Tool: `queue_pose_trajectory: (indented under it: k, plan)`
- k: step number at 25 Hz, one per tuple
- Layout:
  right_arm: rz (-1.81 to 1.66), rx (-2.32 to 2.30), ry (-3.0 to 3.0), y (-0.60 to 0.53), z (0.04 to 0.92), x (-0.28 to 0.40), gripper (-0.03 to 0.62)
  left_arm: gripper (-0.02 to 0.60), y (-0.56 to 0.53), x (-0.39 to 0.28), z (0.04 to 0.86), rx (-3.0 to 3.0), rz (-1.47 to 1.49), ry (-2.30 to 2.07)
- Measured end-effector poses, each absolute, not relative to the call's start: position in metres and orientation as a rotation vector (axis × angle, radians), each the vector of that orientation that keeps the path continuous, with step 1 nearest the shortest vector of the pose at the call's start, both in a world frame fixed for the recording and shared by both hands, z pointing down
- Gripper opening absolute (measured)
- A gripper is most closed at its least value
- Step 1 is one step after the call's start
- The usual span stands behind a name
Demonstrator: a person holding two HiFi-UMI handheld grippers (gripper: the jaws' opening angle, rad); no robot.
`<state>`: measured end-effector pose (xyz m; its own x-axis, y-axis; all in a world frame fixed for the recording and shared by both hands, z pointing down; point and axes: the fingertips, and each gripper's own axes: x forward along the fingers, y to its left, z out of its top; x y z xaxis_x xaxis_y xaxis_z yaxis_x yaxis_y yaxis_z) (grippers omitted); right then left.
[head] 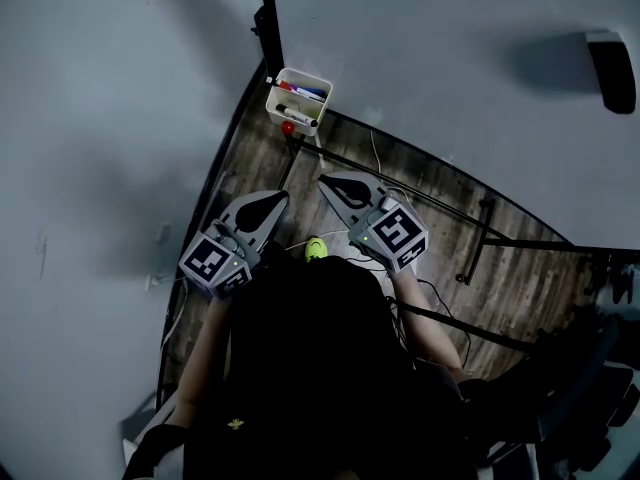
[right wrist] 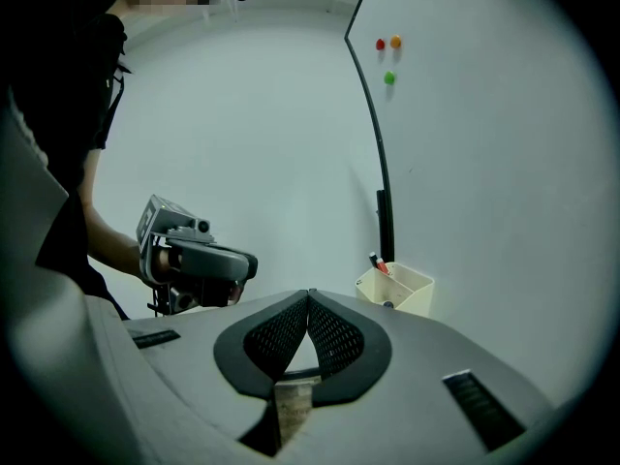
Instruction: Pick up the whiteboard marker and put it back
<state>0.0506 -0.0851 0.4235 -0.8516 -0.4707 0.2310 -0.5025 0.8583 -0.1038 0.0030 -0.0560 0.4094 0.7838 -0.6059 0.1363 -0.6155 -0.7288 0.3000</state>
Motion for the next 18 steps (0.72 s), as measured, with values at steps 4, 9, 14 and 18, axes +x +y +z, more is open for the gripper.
queue_pose_trajectory:
  k: [4,9,14,18]
  plan:
    - [0.230,0.728,-2.828,-0.095,0.427,0.050,0.009,0.025,-0.065,-0.001,0.411,2.634,0.033,-0.968]
    - [0.224,0.721,-2.813,-0.107,0.431,0.047,0.011,0.025,-0.074,-0.007,0.415,2.621,0.021,-0.984]
    - [0.220,0.749,-2.778,-0.124,0.438,0.046,0.037,0.025,-0.086,-0.009,0.420,2.619,0.031,-0.950]
    - [0.240,0.760,-2.758,-0.135,0.444,0.042,0.055,0.025,-0.098,-0.014,0.420,2.623,0.044,-0.931]
